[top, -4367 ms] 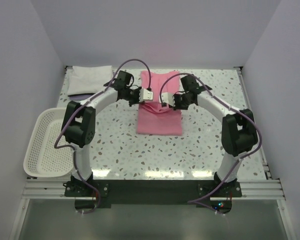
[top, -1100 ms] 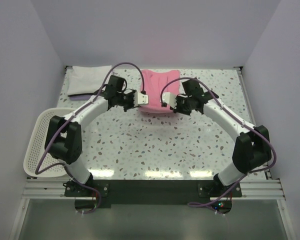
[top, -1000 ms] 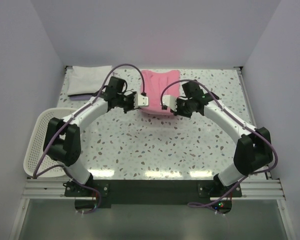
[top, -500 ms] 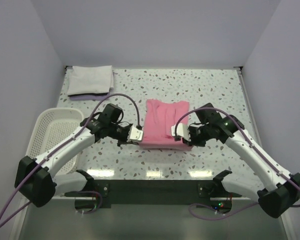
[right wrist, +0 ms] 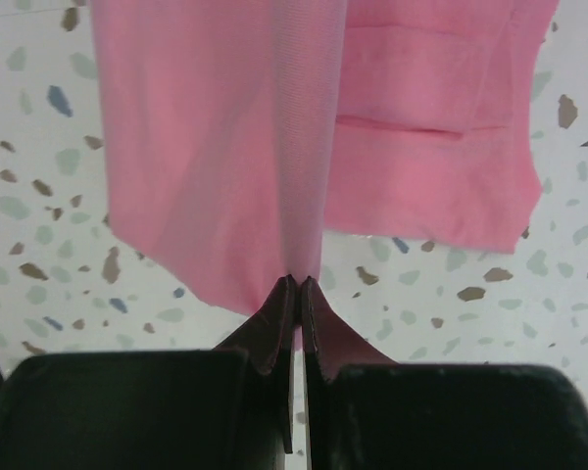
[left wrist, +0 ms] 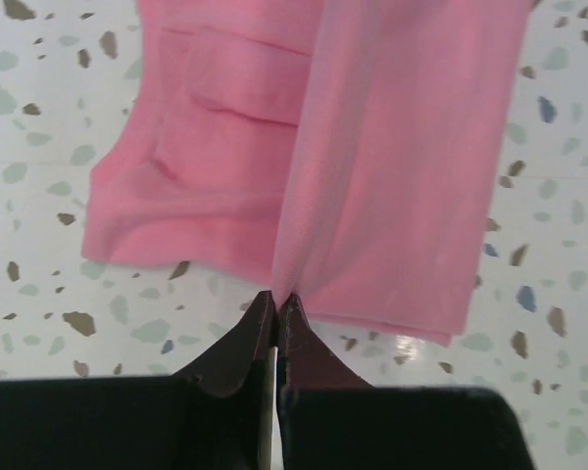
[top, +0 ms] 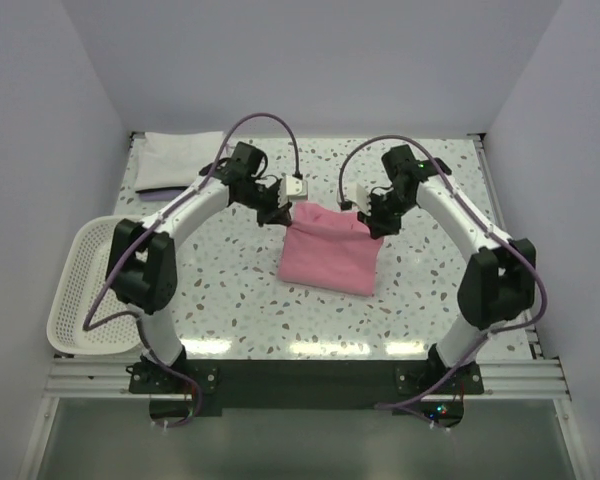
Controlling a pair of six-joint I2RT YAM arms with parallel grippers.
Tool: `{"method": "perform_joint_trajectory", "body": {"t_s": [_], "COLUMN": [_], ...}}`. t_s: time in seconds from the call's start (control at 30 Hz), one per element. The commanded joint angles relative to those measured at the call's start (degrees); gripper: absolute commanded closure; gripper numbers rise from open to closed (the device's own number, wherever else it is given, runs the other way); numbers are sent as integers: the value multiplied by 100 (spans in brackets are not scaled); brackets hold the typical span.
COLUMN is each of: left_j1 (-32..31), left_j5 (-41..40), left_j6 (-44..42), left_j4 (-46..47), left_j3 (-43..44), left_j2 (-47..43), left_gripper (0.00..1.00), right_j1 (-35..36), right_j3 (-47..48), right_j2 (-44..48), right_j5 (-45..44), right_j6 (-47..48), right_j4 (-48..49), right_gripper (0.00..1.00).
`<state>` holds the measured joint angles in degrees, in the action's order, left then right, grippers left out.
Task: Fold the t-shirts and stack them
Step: Fold the tshirt
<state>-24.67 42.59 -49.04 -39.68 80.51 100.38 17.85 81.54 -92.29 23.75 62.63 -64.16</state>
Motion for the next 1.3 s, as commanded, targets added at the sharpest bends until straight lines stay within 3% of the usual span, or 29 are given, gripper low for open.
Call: {"method": "perform_joint_trajectory", "body": {"t_s": [0.0, 0.13, 0.23, 0.4, 0.5, 0.67, 0.83, 0.9, 0.93, 0.97, 1.0, 1.03, 1.13, 1.27], "left_j1": [295, 384, 357, 252, 252, 129, 58, 58, 58, 58, 58, 41, -161, -705], "left_j5": [74, -31, -5, -75, 30, 539, 435, 364, 399, 512, 575, 645, 497, 101], "left_j6": [-10, 148, 367, 395, 439, 571, 694, 607, 580, 614, 684, 711, 738, 396], "left_j4": [83, 101, 101, 215, 355, 654, 822, 743, 690, 699, 760, 960, 1278, 1516], "left_j3": [1024, 1957, 2144, 1224, 222, -1779, -2584, -2733, -2760, -2803, -2830, -2856, -2778, -2278], "left_j2": [867, 2140, 2556, 2452, 1943, 520, -482, -615, -755, -878, -1019, -1342, -1766, -1531], "left_gripper": [100, 99, 98, 98, 99, 100, 99, 93, 77, 70, 65, 57, 54, 54], "right_j1": [-176, -299, -317, -247, -98, 368, 474, 465, 474, 474, 457, 361, -26, -71], "right_j3": [643, 1477, 1567, 1058, 646, -936, -2070, -2360, -2397, -2362, -2109, -1889, -923, -315], "right_j2": [-902, -2360, -2820, -3014, -2813, -1612, -537, -108, -18, 53, 53, 1, -376, -974], "right_j5": [60, 60, -2, -133, -3, 226, 797, 851, 877, 860, 834, 920, 1376, 1966], "right_j6": [372, 197, 109, 4, -137, -347, -831, -928, -963, -989, -1033, -1155, -1427, -2420], "right_j4": [334, 606, 799, 1528, 1547, 1758, 1565, 1477, 1433, 1215, 1074, 707, 64, 201], "right_gripper": [100, 100, 100, 100, 100, 100, 100, 100, 93, 74, 67, 53, 43, 48]}}
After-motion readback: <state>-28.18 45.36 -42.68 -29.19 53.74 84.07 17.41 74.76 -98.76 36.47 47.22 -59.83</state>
